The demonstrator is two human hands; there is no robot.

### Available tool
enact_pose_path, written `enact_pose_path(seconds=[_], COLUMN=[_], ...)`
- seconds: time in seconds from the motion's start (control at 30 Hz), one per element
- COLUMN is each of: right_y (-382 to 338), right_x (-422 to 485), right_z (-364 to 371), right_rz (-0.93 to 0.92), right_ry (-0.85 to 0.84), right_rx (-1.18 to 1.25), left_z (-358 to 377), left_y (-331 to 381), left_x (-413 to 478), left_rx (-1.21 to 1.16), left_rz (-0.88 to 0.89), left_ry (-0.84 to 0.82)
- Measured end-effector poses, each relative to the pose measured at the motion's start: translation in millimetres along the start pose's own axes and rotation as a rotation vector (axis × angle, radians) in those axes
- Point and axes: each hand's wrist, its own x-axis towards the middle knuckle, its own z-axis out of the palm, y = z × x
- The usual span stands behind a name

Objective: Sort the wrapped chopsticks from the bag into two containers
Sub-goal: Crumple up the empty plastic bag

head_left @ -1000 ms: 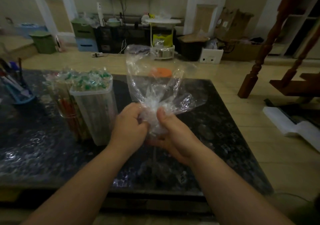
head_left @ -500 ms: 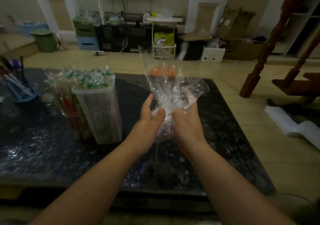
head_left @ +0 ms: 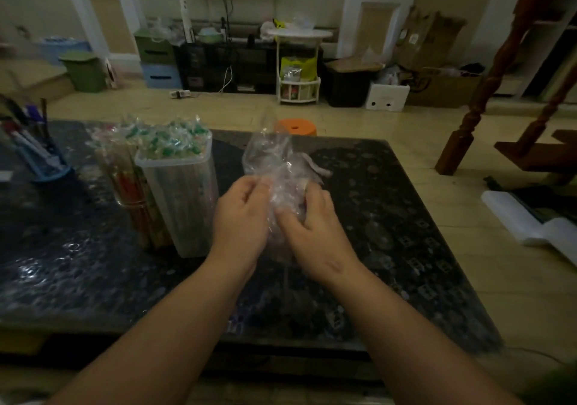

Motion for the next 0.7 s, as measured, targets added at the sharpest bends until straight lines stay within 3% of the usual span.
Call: enact_pose_path(seconds=[0.1,0.2,0.27,0.43,0.53,0.7], right_y=[-7,-15,-13,-11,-10,-3], right_x=[-1,-1,0,3,2,3], right_z=[-4,-4,1,-1,-6,-9], right_rz=[0.127,0.362,0.348,0.306,0.321,0.246], right_ry=[0.083,-0.128,-0.195,-0.063,0.012,0.146], right_rx=[0.086,0.405,0.566,0.546,0.501,0.383], left_z=[-8,-8,-7,0,5,6], left_y=[-12,-17,-22,-29,-33,-26], left_x=[12,9,6,4,-3,-9], left_rx=[0.054,0.206,0.299,0.355,0.243,-0.089], left_rz=[0.057,0.201,0.289,0.380,0.360,0.175], left_ry=[0.144,0.157,0.073,-0.037,-0.097,-0.265])
